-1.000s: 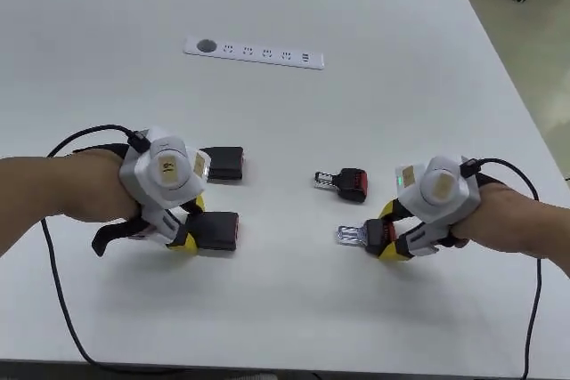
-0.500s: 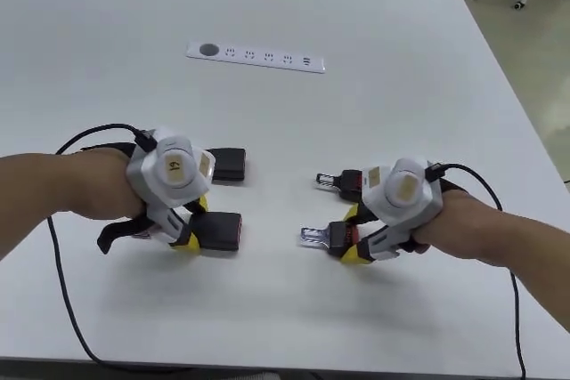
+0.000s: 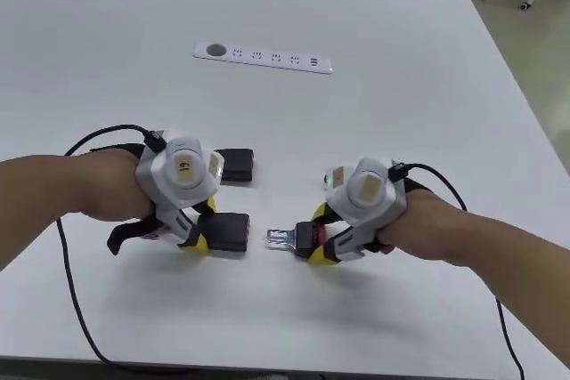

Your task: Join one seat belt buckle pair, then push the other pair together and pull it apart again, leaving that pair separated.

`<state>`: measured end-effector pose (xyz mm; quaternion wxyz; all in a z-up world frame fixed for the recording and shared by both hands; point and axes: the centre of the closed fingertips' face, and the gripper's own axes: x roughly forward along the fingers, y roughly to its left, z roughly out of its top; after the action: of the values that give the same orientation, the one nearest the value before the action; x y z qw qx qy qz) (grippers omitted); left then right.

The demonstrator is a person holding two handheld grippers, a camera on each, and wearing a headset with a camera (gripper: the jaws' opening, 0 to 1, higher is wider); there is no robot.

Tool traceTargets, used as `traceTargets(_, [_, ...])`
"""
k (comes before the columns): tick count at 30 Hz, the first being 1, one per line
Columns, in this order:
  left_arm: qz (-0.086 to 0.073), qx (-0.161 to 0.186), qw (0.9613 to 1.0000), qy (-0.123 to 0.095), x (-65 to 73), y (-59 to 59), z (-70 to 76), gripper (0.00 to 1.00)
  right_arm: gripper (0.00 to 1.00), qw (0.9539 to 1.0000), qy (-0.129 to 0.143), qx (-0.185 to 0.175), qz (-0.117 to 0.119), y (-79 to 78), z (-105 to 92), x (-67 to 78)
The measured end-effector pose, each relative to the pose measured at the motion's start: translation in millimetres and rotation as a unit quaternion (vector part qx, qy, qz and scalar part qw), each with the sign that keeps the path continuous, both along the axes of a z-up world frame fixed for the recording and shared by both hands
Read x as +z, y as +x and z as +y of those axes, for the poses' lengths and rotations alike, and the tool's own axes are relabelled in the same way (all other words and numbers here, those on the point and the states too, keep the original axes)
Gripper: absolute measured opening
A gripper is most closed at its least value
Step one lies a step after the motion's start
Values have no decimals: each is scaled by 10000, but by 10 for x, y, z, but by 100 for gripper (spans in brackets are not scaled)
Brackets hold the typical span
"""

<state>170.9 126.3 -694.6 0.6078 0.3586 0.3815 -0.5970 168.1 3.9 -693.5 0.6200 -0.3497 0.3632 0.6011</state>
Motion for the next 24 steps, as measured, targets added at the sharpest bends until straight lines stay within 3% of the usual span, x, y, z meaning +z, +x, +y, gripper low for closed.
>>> traceTargets(12, [15, 49, 10000, 18, -8, 1, 4, 33, 33, 10000, 15, -31, -21, 42, 233, -5])
traceTargets(18, [36, 21, 10000, 20, 5, -28, -18, 33, 33, 9998, 88, 110, -102, -21, 364, 9])
traceTargets(24, [32, -12, 10000, -70, 36, -47, -28, 32, 32, 9999, 132, 65, -12, 4, 358, -1])
